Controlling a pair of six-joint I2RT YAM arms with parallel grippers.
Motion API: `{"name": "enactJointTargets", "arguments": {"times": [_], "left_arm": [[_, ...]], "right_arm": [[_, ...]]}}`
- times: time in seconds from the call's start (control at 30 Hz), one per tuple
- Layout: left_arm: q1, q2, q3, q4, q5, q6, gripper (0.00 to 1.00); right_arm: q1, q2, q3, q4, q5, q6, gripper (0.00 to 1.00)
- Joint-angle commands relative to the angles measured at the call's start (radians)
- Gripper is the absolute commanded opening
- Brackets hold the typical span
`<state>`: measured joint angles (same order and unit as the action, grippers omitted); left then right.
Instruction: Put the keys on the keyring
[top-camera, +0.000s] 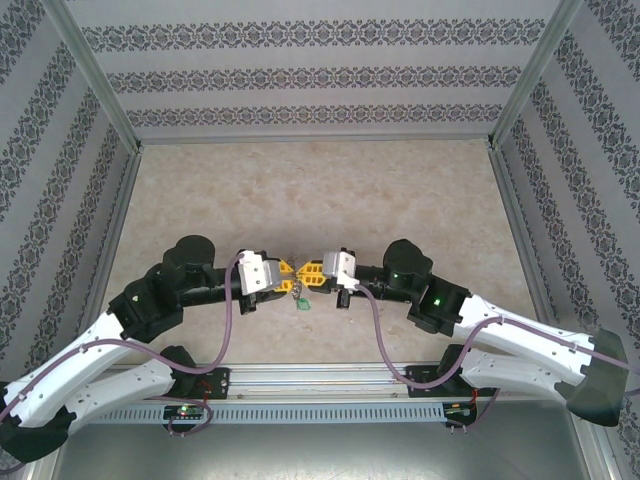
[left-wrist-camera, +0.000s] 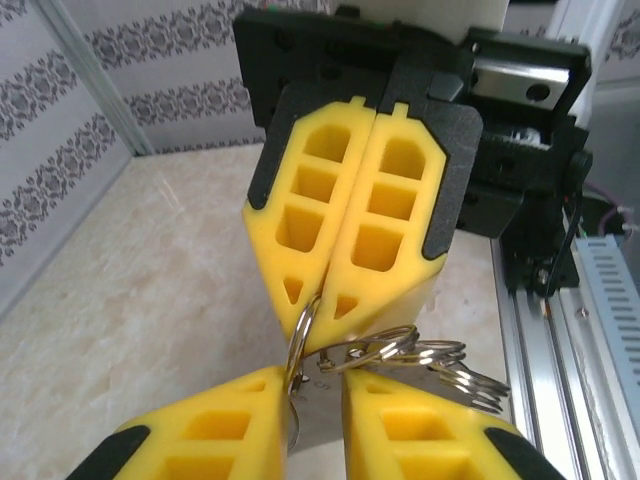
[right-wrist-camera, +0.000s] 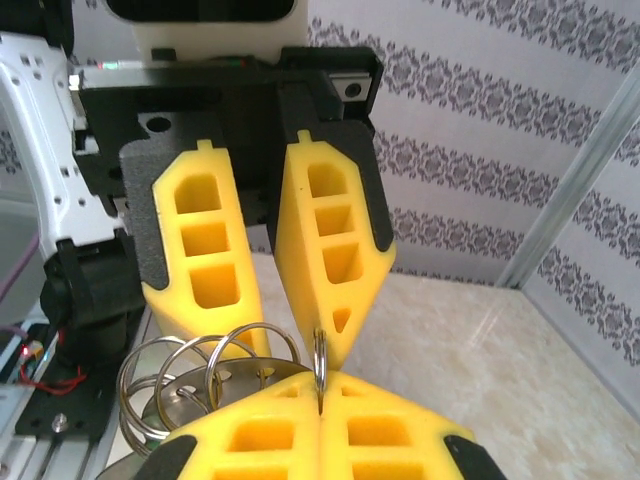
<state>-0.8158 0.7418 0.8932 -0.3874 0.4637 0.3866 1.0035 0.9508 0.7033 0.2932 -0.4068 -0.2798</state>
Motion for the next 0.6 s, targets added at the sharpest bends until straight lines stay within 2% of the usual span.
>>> {"name": "enactJointTargets", "arguments": {"times": [0.0,0.13,0.3,0.57], "left_arm": [[0.015,-0.022,-0.018,0.156,0.046,-0.082,0.17],[0.017,-0.028,-0.027,0.19,0.06,-0.098,0.11],[0.018,-0.03,-0.024,0.195,0.064,-0.096,0.0],[0.019,-0.013,0.013,0.119,0.048,-0.031,0.0]], "right_arm": [[-0.003,-0.015,-0.017,0.176,-0.084,0.081,0.0],[-0.003,-0.012,-0.021,0.186,-0.102,0.098,0.0],[-0.004,-0.02,-0.028,0.19,-0.113,0.111,0.0],[-0.006,-0.025,-0.021,0.155,-0.096,0.1,0.0]]}}
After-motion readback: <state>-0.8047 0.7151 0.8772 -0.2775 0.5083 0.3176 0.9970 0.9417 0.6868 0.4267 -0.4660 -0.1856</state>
